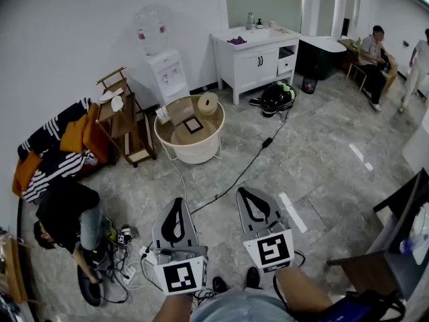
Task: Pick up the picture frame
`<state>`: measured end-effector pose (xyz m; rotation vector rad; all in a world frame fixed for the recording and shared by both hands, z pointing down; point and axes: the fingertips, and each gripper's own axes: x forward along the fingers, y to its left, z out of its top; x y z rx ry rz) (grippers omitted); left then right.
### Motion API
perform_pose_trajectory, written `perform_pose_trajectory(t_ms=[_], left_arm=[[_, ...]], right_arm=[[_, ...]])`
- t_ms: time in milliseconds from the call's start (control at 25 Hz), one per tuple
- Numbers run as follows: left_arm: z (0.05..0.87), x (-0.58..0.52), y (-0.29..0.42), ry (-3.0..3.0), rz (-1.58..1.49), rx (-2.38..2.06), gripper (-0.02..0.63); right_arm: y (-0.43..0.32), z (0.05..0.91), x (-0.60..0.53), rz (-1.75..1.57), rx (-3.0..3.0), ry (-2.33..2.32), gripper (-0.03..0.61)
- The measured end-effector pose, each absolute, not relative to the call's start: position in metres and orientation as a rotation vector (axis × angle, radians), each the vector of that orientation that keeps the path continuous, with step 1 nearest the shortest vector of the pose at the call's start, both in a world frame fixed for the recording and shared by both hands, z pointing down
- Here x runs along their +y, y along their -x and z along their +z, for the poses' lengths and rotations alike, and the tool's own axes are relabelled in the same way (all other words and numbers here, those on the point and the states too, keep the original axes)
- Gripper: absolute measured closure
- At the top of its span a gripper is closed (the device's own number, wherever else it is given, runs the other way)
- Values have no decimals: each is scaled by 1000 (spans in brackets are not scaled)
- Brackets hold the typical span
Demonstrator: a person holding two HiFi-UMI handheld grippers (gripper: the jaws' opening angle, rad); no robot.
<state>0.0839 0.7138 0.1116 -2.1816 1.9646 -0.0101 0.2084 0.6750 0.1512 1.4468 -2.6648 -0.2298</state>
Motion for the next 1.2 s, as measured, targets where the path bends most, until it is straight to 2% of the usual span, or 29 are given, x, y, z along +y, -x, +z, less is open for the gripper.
perform_pose_trajectory(t_ms=[680, 1000, 1200], left_arm=[[134, 682, -141, 2147, -76, 2037, 598], [162, 626, -122, 2176, -80, 2087, 598], [180, 560, -86, 2196, -64, 2124, 598]], right_arm=[[-283, 180, 628, -64, -2670, -1447, 566], [-261, 211, 575, -10, -2665, -1399, 566], [-222, 222, 508, -21, -2652, -1373, 566]])
